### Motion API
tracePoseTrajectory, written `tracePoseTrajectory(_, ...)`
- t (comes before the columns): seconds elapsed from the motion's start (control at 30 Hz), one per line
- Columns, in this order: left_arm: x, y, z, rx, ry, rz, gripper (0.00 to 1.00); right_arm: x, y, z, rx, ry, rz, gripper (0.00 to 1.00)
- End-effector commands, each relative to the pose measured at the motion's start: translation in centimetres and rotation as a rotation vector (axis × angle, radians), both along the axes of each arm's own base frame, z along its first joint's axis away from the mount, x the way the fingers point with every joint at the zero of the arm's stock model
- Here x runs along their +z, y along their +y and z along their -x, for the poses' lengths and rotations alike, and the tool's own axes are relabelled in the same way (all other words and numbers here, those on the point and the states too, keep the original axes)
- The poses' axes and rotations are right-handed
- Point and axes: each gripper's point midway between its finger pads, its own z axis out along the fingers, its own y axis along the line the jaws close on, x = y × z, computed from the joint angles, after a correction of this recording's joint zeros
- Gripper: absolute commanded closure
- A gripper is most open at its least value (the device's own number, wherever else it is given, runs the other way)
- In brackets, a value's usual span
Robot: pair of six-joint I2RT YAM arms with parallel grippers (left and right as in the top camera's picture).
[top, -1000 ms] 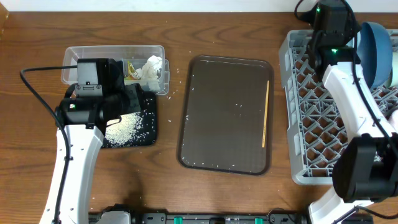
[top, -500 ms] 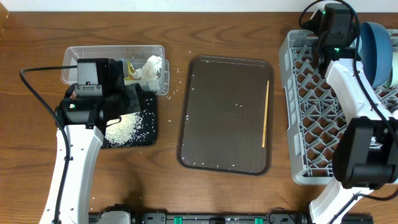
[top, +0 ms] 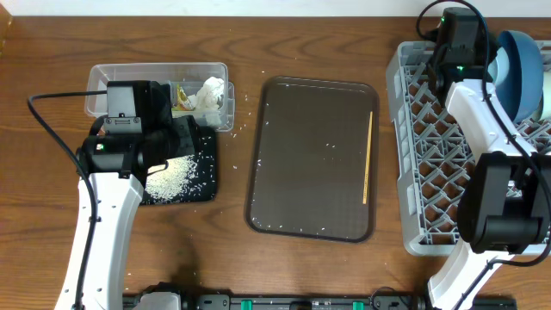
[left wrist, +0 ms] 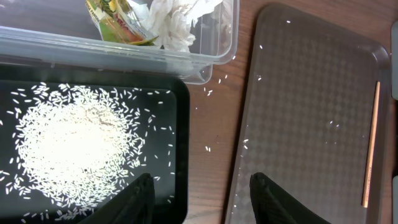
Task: Sort waste into correct bins and load items into the dishwasher rack
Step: 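Carry the bowl right and place it in the dish rack, then move the right gripper to the wooden chopstick and grasp it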
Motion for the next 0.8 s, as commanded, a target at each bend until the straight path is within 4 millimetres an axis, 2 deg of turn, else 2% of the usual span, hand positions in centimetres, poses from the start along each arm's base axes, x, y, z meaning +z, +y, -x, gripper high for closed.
tracePoseTrajectory(0.0, 0.3, 0.3, 0.0, 0.012, -0.007, -0.003, 0.48, -2.0, 0.2, 1.5, -0.105, -0.033, -0.059, 0.99)
tracePoseTrajectory(0.17, 0.3, 0.3, 0.0, 0.012, -0.006, -0.003, 0.48, -4.1, 2.4, 2.5, -0.096, 0.014, -0.141, 0.99)
tracePoseTrajectory(0.53, 0.2, 0.3, 0.1, 0.012, -0.003, -0.003, 0.48, -5.9, 7.4, 3.0, -0.044, 0.047, -0.231, 0.99)
tracePoseTrajectory(0.6, 0.2, 0.3, 0.1, 0.012, -0.003, -0.003, 0.48, -6.2, 8.2, 3.2, -0.04, 0.05, -0.247, 0.93)
tracePoseTrajectory(0.73, 0.2, 0.3, 0.1, 0.012, -0.002, -0.003, 0.48, -7.0, 9.9, 3.8, -0.049, 0.044, -0.301, 0.67)
tracePoseTrajectory(0.77, 0.2, 0.3, 0.1, 0.012, -0.003, -0.003, 0.48, -7.2, 10.2, 4.0, -0.049, 0.052, -0.312, 0.64)
